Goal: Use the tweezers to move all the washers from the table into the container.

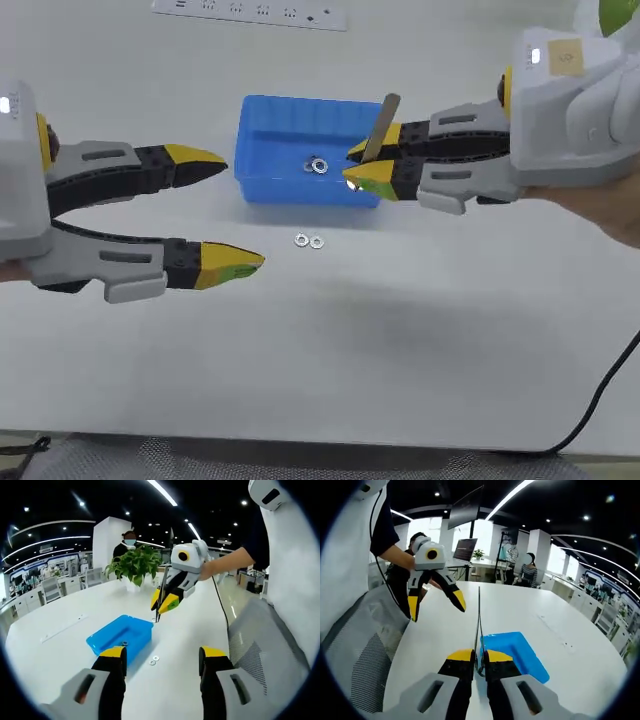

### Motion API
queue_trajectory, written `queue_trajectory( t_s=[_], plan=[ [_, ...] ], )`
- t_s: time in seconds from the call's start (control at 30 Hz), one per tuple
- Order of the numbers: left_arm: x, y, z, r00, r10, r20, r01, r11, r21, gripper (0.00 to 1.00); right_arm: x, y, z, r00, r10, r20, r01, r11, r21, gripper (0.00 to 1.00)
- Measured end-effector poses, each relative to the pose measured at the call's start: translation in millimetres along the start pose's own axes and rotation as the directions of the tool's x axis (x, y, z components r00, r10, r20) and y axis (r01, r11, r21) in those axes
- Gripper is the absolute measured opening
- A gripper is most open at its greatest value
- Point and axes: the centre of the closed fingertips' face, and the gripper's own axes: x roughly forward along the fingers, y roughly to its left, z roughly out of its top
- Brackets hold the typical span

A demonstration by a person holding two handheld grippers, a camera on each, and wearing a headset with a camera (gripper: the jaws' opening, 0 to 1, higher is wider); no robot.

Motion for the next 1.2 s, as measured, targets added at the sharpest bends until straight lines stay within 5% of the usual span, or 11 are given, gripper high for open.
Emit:
queue_trajectory(
  t_s=[0.3, 0.5, 1.2],
  plan=[
    [-10.8, 8.5, -24.4, 0.9978, 0.037, -0.055, -0.039, 0.999, -0.021, 0.83, -1.4, -51.8, 5.9, 0.9984, -0.053, 0.019, 0.053, 0.999, 0.000, 0.09],
    [-15.0, 15.5, -33.0, 0.9949, 0.074, -0.069, -0.078, 0.996, -0.050, 0.94, 13.4, -78.4, -1.7, 0.9976, -0.065, 0.024, 0.065, 0.998, 0.016, 0.09],
    [-9.7, 15.5, -30.5, 0.9892, 0.119, -0.086, -0.126, 0.989, -0.084, 0.99, 75.5, -81.6, -77.0, 0.9983, 0.009, -0.058, -0.003, 0.994, 0.109, 0.09]
  ],
)
